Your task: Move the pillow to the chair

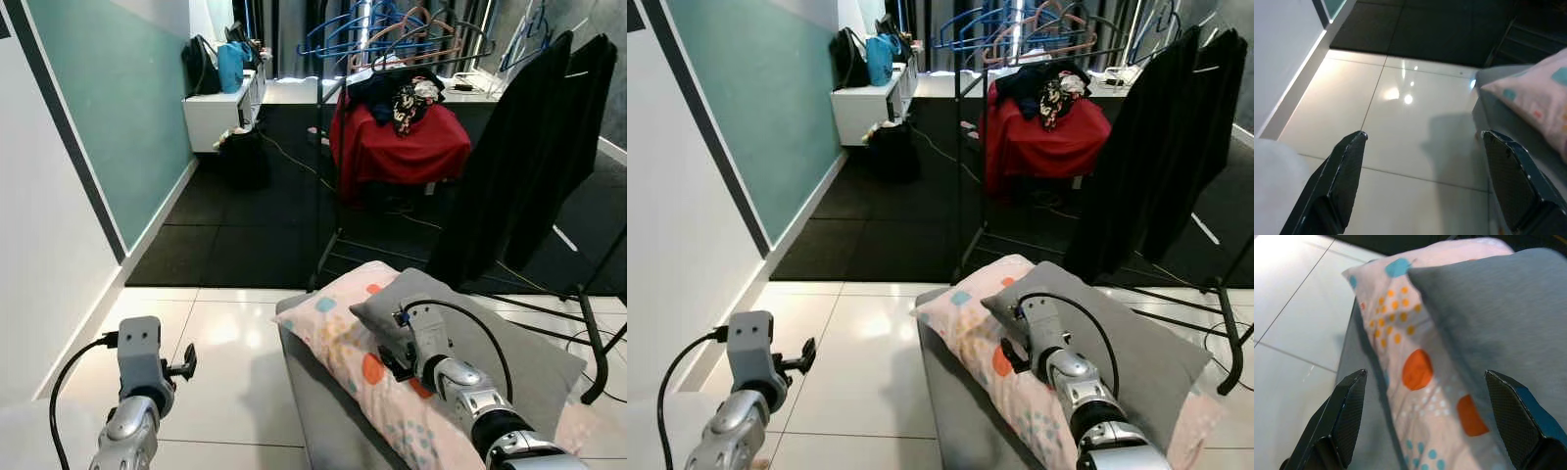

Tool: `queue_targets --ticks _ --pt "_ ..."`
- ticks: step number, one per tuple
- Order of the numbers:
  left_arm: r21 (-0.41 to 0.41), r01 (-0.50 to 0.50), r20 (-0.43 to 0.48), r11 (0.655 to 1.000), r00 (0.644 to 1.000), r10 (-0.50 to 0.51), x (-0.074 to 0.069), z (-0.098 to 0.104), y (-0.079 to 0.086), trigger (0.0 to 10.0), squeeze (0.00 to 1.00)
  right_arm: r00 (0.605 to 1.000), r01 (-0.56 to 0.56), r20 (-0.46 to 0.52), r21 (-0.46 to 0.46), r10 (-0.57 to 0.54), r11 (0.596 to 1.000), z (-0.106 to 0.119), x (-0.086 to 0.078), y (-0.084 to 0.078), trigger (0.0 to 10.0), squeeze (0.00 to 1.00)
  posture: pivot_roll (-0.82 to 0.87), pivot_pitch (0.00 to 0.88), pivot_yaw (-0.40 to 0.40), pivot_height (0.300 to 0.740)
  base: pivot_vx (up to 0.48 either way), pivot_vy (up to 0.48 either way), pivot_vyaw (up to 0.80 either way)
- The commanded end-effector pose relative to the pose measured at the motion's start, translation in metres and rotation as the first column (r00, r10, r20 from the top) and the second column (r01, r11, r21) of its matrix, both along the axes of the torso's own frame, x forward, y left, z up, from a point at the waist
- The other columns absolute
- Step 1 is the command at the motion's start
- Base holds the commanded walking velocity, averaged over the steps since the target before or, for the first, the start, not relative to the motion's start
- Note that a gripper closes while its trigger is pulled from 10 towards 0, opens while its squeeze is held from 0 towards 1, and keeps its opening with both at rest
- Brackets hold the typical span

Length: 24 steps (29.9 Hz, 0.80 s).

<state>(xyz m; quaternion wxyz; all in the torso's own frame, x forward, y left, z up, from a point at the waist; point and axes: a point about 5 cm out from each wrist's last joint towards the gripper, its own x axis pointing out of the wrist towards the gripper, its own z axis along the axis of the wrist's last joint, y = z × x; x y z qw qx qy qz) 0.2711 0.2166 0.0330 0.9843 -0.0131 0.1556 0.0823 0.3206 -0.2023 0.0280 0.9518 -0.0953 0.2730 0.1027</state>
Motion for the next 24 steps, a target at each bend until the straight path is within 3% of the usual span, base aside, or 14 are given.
queue_targets --ticks 1,8,20,24 --pt "0.064 0.02 -0.06 0.998 0.998 -0.017 -0.007 -0.011 -0.003 10.0 0.0 0.997 0.008 -0.072 -0.02 -0.009 1.0 -0.018 -0.015 -0.002 10.0 0.0 -0.13 0.0 -0.002 0.74 0.0 0.0 0.0" --pt "0.062 0.019 -0.105 0.998 0.994 -0.013 -0.023 -0.025 -0.012 10.0 0.0 0.993 0.012 -0.119 -0.001 -0.012 1.0 -0.034 -0.034 -0.007 10.0 0.0 -0.12 0.0 -0.02 0.74 0.0 0.0 0.0" --pt "0.023 -0.022 -0.181 0.999 0.983 0.026 -0.043 -0.042 -0.011 10.0 0.0 0.986 0.003 -0.165 -0.001 -0.003 1.0 -0.045 -0.048 -0.012 10.0 0.0 -0.12 0.0 -0.017 0.74 0.0 0.0 0.0" --pt "0.009 -0.047 -0.234 0.999 0.971 0.047 -0.058 -0.054 -0.01 10.0 0.0 0.985 -0.031 -0.172 -0.024 0.027 0.999 -0.051 -0.055 -0.01 10.0 0.0 -0.11 0.0 -0.013 0.74 0.0 0.0 0.0"
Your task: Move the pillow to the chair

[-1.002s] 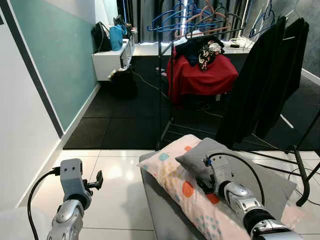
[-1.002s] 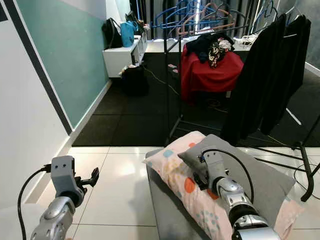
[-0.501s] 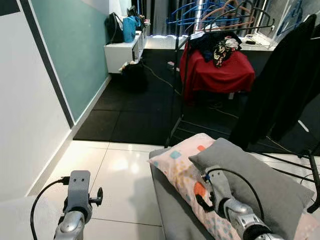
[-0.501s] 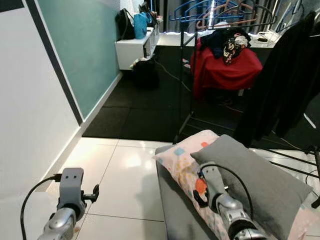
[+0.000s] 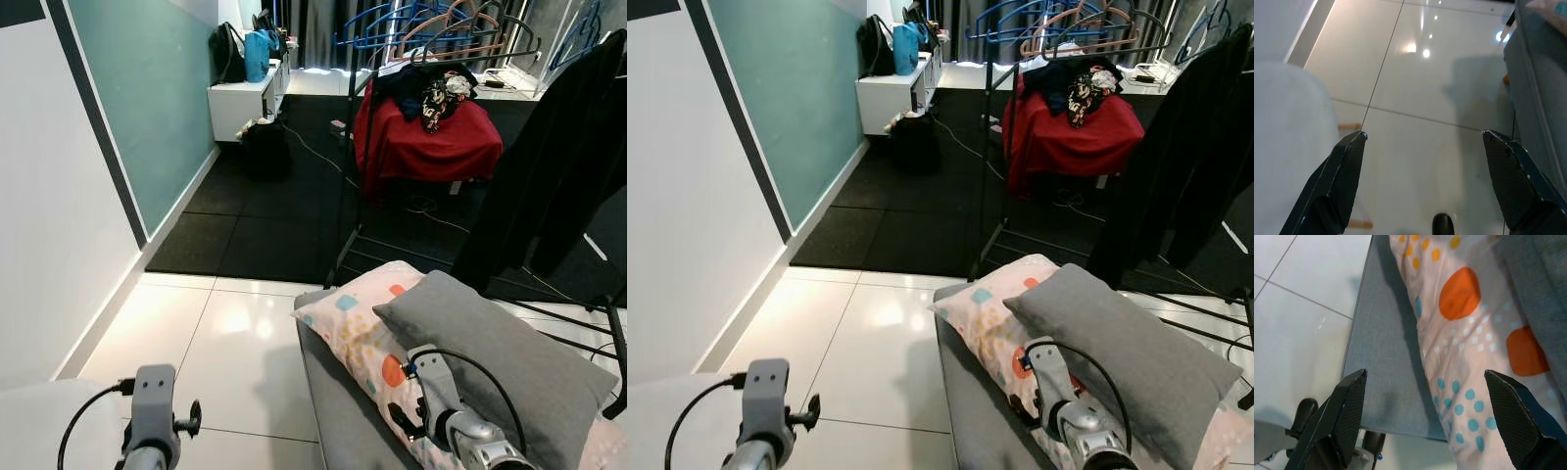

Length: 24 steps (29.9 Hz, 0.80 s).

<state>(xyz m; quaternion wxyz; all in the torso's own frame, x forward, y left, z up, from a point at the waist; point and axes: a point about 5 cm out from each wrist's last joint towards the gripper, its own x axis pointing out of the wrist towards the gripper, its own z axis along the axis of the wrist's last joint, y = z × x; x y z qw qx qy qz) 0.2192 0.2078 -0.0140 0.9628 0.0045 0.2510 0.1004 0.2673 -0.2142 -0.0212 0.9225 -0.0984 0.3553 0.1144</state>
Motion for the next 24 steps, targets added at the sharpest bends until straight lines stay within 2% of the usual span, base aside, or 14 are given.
queue_targets --ticks 1,5,13,15,21,22,24 --pt "-0.04 -0.042 -0.048 0.998 0.998 0.04 -0.011 -0.01 0.001 10.0 0.0 1.0 -0.01 0.0 0.01 0.01 1.0 -0.004 -0.004 0.003 10.0 0.0 -0.11 0.0 -0.011 0.74 0.0 0.0 0.0" --pt "-0.064 -0.065 -0.053 0.996 0.997 0.061 -0.014 -0.013 0.004 10.0 0.0 1.0 0.007 -0.001 0.03 -0.007 1.0 -0.006 -0.007 0.004 10.0 0.0 -0.1 0.0 -0.005 0.74 0.0 0.0 0.0" --pt "-0.042 -0.079 -0.055 0.996 0.996 0.077 -0.016 -0.014 0.012 10.0 0.0 0.999 0.033 0.021 0.057 -0.034 0.998 -0.005 -0.007 0.002 10.0 0.0 -0.1 0.0 0.004 0.74 0.0 0.0 0.0" --pt "-0.037 -0.084 -0.058 0.996 0.995 0.082 -0.013 -0.015 0.019 10.0 0.0 0.997 0.049 0.051 0.093 -0.054 0.994 -0.001 -0.002 0.004 10.0 0.0 -0.11 0.0 0.022 0.74 0.0 0.0 0.0" --pt "-0.057 -0.095 -0.059 0.994 0.994 0.091 -0.007 -0.014 0.025 10.0 0.0 0.993 0.074 0.086 0.13 -0.086 0.989 0.007 0.007 0.007 10.0 0.0 -0.12 0.0 0.052 0.74 0.0 0.0 0.0" --pt "-0.066 -0.103 -0.051 0.992 0.994 0.1 -0.004 -0.013 0.029 10.0 0.0 0.988 0.106 0.094 0.177 -0.124 0.979 0.01 0.01 0.007 10.0 0.0 -0.11 0.0 0.048 0.74 0.0 0.0 0.0" --pt "-0.079 -0.123 -0.045 0.989 0.992 0.12 -0.002 -0.012 0.032 10.0 0.0 0.983 0.134 0.099 0.206 -0.157 0.969 0.011 0.011 0.005 10.0 0.0 -0.11 0.0 0.055 0.74 0.0 0.0 0.0"
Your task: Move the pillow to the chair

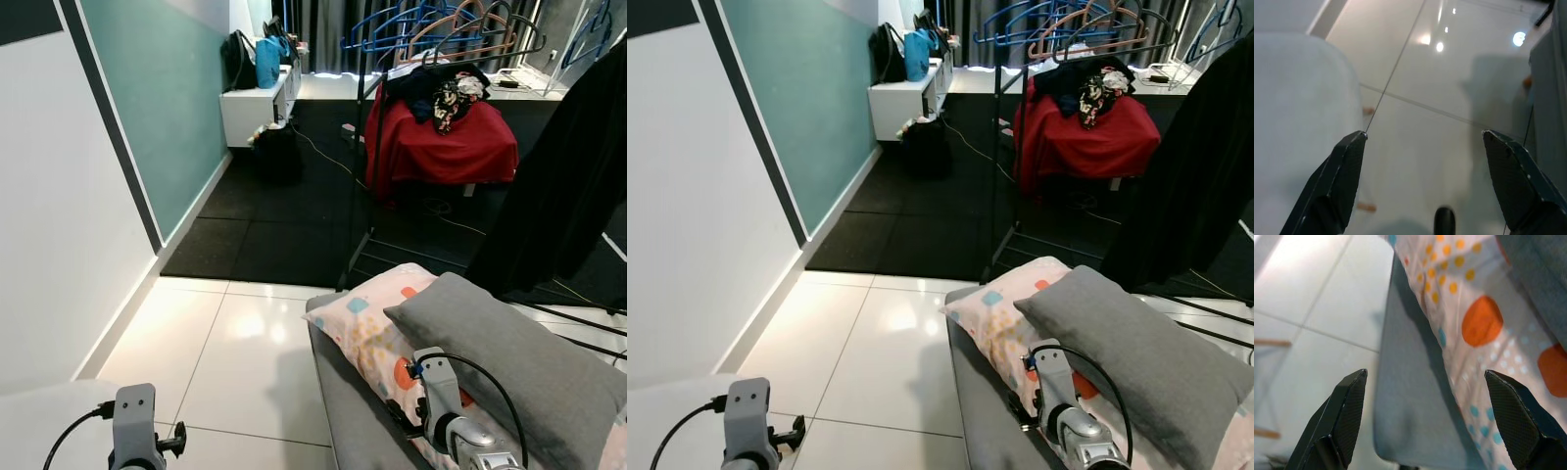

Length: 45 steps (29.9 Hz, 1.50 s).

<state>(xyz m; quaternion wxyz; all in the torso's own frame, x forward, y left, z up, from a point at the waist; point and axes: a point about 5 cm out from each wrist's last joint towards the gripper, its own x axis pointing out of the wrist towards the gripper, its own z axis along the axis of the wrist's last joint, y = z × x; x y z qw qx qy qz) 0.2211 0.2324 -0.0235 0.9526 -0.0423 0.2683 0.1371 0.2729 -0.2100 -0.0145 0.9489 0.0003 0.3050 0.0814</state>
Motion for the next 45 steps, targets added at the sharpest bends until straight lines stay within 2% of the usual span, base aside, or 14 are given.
queue_targets --ticks 1,3,9,13,15,19,22,23,27,30,36,41,45 --pt "-0.011 -0.028 0.004 1.0 1.0 0.028 0.0 0.0 0.009 10.0 0.0 0.999 0.044 0.026 0.077 -0.046 0.996 0.006 0.006 0.001 10.0 0.0 -0.1 0.0 0.039 0.74 0.0 0.0 0.0" --pt "-0.012 -0.026 0.021 1.0 0.999 0.026 0.006 0.003 0.01 10.0 0.0 0.997 0.057 0.035 0.12 -0.062 0.991 0.008 0.009 0.003 10.0 0.0 -0.1 0.0 0.033 0.74 0.0 0.0 0.0" --pt "-0.029 -0.032 0.04 0.999 0.999 0.033 0.013 0.006 0.01 10.0 0.0 0.998 0.04 0.04 0.114 -0.045 0.993 0.012 0.015 0.007 10.0 0.0 -0.11 0.0 0.04 0.74 0.0 0.0 0.0" --pt "-0.031 0.01 0.064 0.999 0.998 -0.008 0.022 0.01 0.006 10.0 0.0 0.998 0.031 0.052 0.118 -0.037 0.992 0.016 0.02 0.011 10.0 0.0 -0.13 0.0 0.049 0.74 0.0 0.0 0.0" --pt "-0.057 0.014 0.071 0.998 0.997 -0.01 0.026 0.011 0.001 10.0 0.0 0.996 0.059 0.057 0.132 -0.067 0.989 0.019 0.022 0.008 10.0 0.0 -0.14 0.0 0.047 0.74 0.0 -0.472 0.0" --pt "-0.114 0.009 0.094 0.993 0.996 0.002 0.028 0.011 -0.008 10.0 0.0 0.997 0.045 0.053 0.132 -0.052 0.99 0.02 0.023 0.004 10.0 0.0 -0.15 0.0 0.028 0.74 0.0 -0.472 0.0" --pt "-0.128 -0.011 0.104 0.992 0.994 0.024 0.028 0.012 -0.008 10.0 0.0 0.996 0.061 0.054 0.133 -0.069 0.989 0.02 0.022 0.001 10.0 0.0 -0.15 0.0 0.025 0.74 0.0 -0.472 0.0" --pt "-0.169 -0.05 0.124 0.984 0.99 0.072 0.027 0.015 -0.01 10.0 0.0 0.995 0.073 0.052 0.131 -0.08 0.989 0.02 0.02 -0.005 10.0 0.0 -0.16 0.0 0.025 0.74 0.0 -0.296 0.0" --pt "-0.193 -0.062 0.141 0.979 0.986 0.09 0.028 0.017 -0.011 10.0 0.0 0.996 0.069 0.052 0.132 -0.077 0.989 0.021 0.02 -0.008 10.0 0.0 -0.17 0.0 0.017 0.74 0.0 -0.148 0.0" --pt "-0.243 -0.111 0.164 0.964 0.974 0.153 0.016 0.017 -0.012 10.0 0.0 0.996 0.076 0.044 0.131 -0.083 0.988 0.02 0.016 -0.016 10.0 0.0 -0.18 0.0 0.008 0.74 0.0 0.0 0.0" --pt "-0.202 -0.055 0.175 0.978 0.98 0.091 0.014 0.023 -0.018 10.0 0.0 0.995 0.084 0.041 0.131 -0.09 0.988 0.021 0.015 -0.021 10.0 0.0 -0.19 0.023 -0.006 0.74 0.0 -0.153 0.0" --pt "-0.216 -0.044 0.173 0.975 0.981 0.083 0.012 0.024 -0.02 10.0 0.0 0.995 0.082 0.042 0.097 -0.086 0.992 0.022 0.014 -0.029 10.0 0.0 -0.2 0.019 0.006 0.74 0.0 -0.48 0.0" --pt "-0.205 -0.037 0.169 0.978 0.983 0.073 0.008 0.024 -0.018 10.0 0.0 0.996 0.075 0.049 0.031 -0.076 0.997 0.031 0.018 -0.045 10.0 0.0 -0.2 0.035 0.016 0.74 0.0 -0.287 0.0"
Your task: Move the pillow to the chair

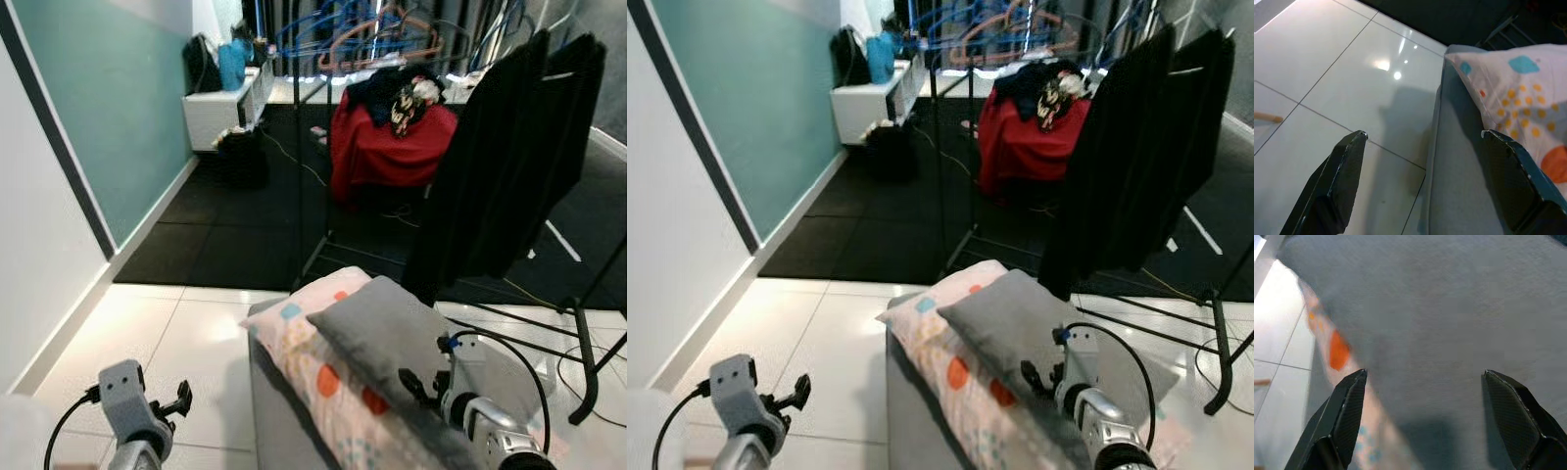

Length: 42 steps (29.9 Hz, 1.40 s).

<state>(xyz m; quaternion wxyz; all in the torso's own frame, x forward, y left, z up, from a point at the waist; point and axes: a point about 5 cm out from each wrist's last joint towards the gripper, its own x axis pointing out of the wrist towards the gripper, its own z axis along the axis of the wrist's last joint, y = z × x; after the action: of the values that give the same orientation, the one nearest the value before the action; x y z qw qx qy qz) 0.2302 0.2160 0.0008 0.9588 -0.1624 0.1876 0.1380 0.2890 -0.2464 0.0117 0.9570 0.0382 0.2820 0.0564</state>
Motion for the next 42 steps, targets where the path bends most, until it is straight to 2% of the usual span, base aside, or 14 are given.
queue_targets --ticks 1,3,5,6,9,17,25,27,29,30,35,37,39,42 --pt "0.013 0.018 -0.015 1.0 1.0 -0.018 -0.002 0.0 0.0 10.0 0.0 1.0 0.004 0.011 -0.055 -0.003 0.998 0.009 0.004 -0.013 10.0 0.0 -0.2 0.035 0.016 0.74 0.0 0.0 0.0" --pt "0.035 0.029 -0.012 0.999 1.0 -0.028 -0.004 0.003 -0.001 10.0 0.0 1.0 0.002 0.027 -0.085 0.0 0.996 0.017 0.008 -0.022 10.0 0.0 -0.21 0.042 0.018 0.74 0.0 0.0 0.0" --pt "0.039 0.032 -0.011 0.999 0.999 -0.031 -0.005 0.004 -0.001 10.0 0.0 1.0 0.002 0.03 -0.089 0.001 0.996 0.019 0.009 -0.023 10.0 0.0 -0.21 0.042 0.018 0.74 0.0 0.0 0.0" --pt "0.073 0.043 -0.05 0.996 0.998 -0.039 0.002 -0.001 -0.005 10.0 0.0 0.999 -0.007 0.034 -0.129 0.011 0.992 0.023 0.011 -0.027 10.0 0.0 -0.22 0.059 0.002 0.74 0.0 0.0 0.0" --pt "0.089 0.049 -0.072 0.995 0.996 -0.043 0.005 -0.004 -0.006 10.0 0.0 0.999 -0.016 0.034 -0.148 0.021 0.989 0.025 0.012 -0.028 10.0 0.0 -0.22 0.059 0.002 0.74 0.0 0.0 0.0" --pt "0.141 0.063 -0.09 0.988 0.995 -0.05 0.0 -0.006 -0.004 10.0 0.0 0.995 -0.078 0.039 -0.199 0.087 0.977 0.036 0.02 -0.029 10.0 0.0 -0.22 0.09 -0.021 0.74 0.0 0.0 0.0" --pt "0.162 0.073 -0.11 0.984 0.992 -0.055 0.002 -0.003 -0.003 10.0 0.0 0.988 -0.125 0.064 -0.213 0.141 0.969 0.047 0.03 -0.022 10.0 0.0 -0.22 0.115 -0.021 0.74 -0.068 0.0 0.0" --pt "0.172 0.079 -0.106 0.982 0.993 -0.061 0.006 -0.001 -0.004 10.0 0.0 0.977 -0.155 0.105 -0.256 0.187 0.954 0.058 0.039 -0.018 10.0 0.0 -0.22 0.108 -0.024 0.74 -0.308 0.0 0.0" --pt "0.172 0.079 -0.106 0.982 0.993 -0.061 0.006 -0.001 -0.004 10.0 0.0 0.977 -0.155 0.105 -0.256 0.187 0.954 0.058 0.039 -0.018 10.0 0.0 -0.22 0.108 -0.024 0.74 -0.311 0.0 0.0" --pt "0.181 0.083 -0.104 0.98 0.993 -0.065 0.008 0.001 -0.003 10.0 0.0 0.967 -0.168 0.142 -0.271 0.212 0.948 0.068 0.045 -0.015 10.0 0.0 -0.21 0.107 -0.022 0.74 -0.304 0.0 0.0" --pt "0.186 0.084 -0.105 0.979 0.992 -0.066 0.007 0.0 -0.002 10.0 0.0 0.962 -0.177 0.154 -0.276 0.225 0.945 0.072 0.048 -0.014 10.0 0.0 -0.21 0.107 -0.022 0.74 -0.304 0.0 0.0" --pt "0.192 0.083 -0.105 0.978 0.992 -0.064 0.008 0.001 -0.001 10.0 0.0 0.945 -0.219 0.157 -0.342 0.286 0.914 0.078 0.052 -0.009 10.0 0.0 -0.21 0.086 -0.016 0.74 -0.285 0.0 0.0" --pt "0.195 0.083 -0.105 0.977 0.992 -0.064 0.009 0.002 0.0 10.0 0.0 0.939 -0.234 0.157 -0.365 0.307 0.901 0.08 0.053 -0.007 10.0 0.0 -0.21 0.085 -0.017 0.74 -0.291 0.0 0.0" --pt "0.195 0.083 -0.105 0.977 0.992 -0.064 0.009 0.002 0.0 10.0 0.0 0.939 -0.234 0.157 -0.365 0.307 0.901 0.08 0.053 -0.007 10.0 0.0 -0.21 0.085 -0.017 0.74 -0.292 0.0 0.0"
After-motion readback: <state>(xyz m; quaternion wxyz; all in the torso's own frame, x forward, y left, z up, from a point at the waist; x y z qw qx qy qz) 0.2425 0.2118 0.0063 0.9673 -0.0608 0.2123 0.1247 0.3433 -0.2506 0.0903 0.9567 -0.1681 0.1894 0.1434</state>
